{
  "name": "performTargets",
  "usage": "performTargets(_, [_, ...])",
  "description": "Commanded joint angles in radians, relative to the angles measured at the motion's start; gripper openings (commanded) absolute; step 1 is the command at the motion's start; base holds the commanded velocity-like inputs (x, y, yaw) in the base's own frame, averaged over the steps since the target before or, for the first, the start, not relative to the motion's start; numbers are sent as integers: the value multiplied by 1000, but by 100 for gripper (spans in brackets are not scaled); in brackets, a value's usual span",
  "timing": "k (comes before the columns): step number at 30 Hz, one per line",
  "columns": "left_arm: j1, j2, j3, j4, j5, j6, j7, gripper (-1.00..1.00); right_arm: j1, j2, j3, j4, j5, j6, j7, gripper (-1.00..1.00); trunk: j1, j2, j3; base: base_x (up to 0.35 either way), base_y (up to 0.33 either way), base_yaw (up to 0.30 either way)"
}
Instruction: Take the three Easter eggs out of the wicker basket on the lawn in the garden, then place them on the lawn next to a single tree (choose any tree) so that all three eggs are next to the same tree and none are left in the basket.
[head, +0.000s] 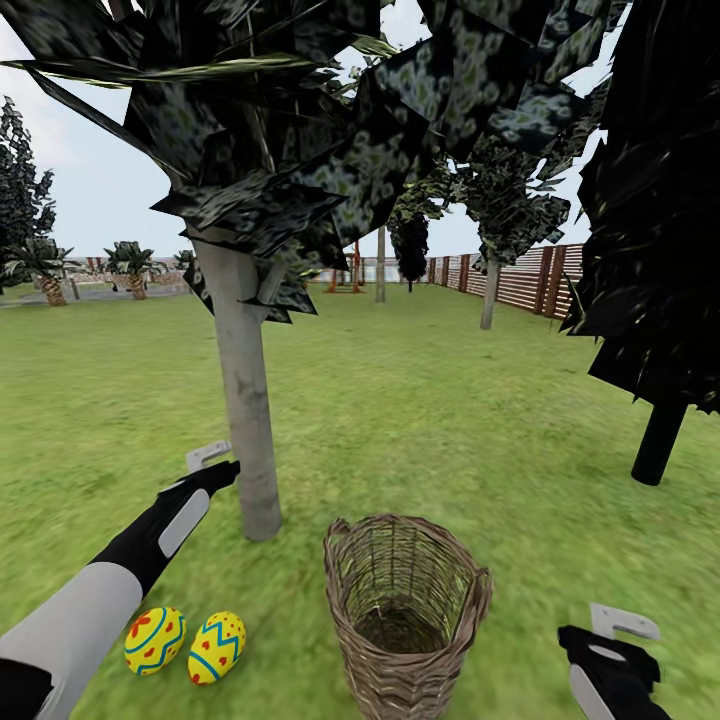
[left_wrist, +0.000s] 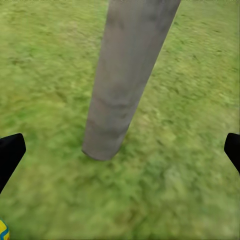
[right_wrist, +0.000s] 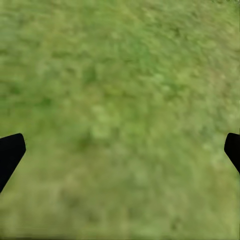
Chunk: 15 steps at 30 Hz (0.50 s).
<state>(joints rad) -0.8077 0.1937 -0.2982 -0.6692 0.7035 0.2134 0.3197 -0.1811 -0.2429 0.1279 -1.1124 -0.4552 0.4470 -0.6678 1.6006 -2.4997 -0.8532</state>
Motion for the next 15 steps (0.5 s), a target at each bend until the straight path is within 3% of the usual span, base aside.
performTargets(1, [-1,1,-7,-3,8,2,9,100,-1,-1,9,-1,-7,4,-9,100,0,-1,-1,0,0,0])
performTargets(12, [17,4,-9,-42,3,2,15,100,-1,-1,31,2,-7,-1,-7,100,0,-1,-1,0,0,0])
performTargets(15, [46,4,-10,-48,1,7,16,100,-1,0,34,3,-7,-23,-6,100,0,-1,-1,0,0,0])
